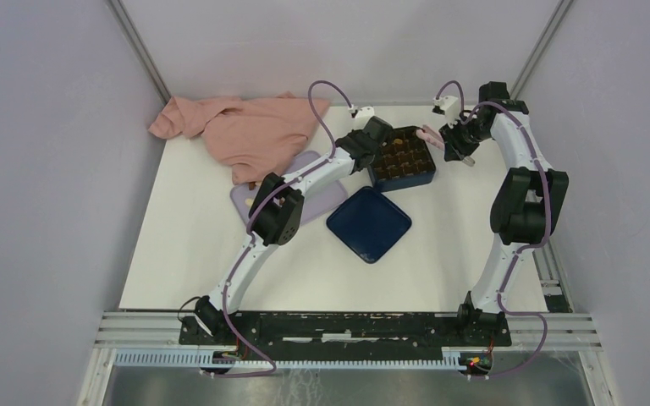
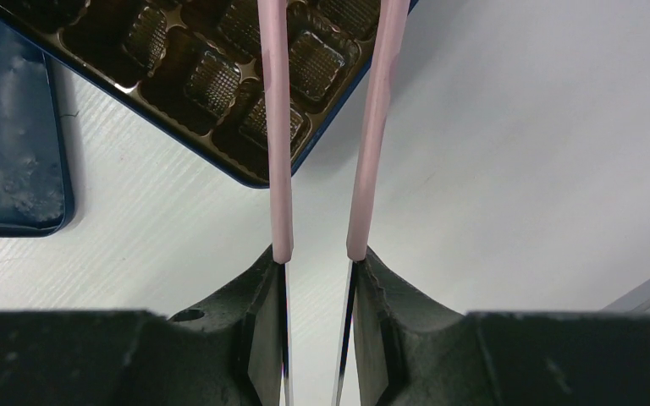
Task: Pack the chocolate
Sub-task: Adjust the packing box at the center of the board.
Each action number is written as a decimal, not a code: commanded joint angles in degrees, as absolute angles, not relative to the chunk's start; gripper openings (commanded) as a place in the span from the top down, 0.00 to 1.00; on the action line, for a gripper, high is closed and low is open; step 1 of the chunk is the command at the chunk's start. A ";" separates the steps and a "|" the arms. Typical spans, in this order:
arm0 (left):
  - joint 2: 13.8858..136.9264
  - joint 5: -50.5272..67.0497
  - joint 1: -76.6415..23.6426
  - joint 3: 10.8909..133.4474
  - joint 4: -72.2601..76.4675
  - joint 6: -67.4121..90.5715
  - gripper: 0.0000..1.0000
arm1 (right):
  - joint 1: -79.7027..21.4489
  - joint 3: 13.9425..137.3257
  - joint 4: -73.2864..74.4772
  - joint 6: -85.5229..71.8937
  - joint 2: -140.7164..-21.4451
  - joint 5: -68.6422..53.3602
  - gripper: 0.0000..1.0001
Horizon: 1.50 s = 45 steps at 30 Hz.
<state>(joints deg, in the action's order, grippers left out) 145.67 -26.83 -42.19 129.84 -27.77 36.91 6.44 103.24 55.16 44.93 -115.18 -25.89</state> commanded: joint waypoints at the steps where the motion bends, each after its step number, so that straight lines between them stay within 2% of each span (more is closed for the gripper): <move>1: 142.19 -25.21 -41.12 129.44 -29.56 30.77 0.72 | 6.59 104.86 55.52 45.88 -112.45 -28.04 0.83; 4: 142.70 -23.14 -40.94 129.46 -28.77 31.89 0.73 | 6.59 104.85 55.63 45.88 -112.42 -28.66 0.83; 11: 142.06 -23.84 -40.84 129.38 -26.55 33.05 0.98 | 5.42 104.11 55.69 45.97 -113.57 -29.08 0.84; 22: 136.71 -29.44 -40.84 125.36 -16.00 31.55 0.98 | 3.80 103.92 56.25 46.75 -113.42 -28.64 0.84; 36: 125.95 -34.73 -42.07 105.70 15.26 22.33 0.98 | 2.08 104.36 57.61 47.02 -106.50 -30.98 0.83; 45: 123.27 -34.11 -42.80 98.18 26.92 19.89 0.98 | 0.47 103.58 56.51 46.67 -103.44 -30.16 0.84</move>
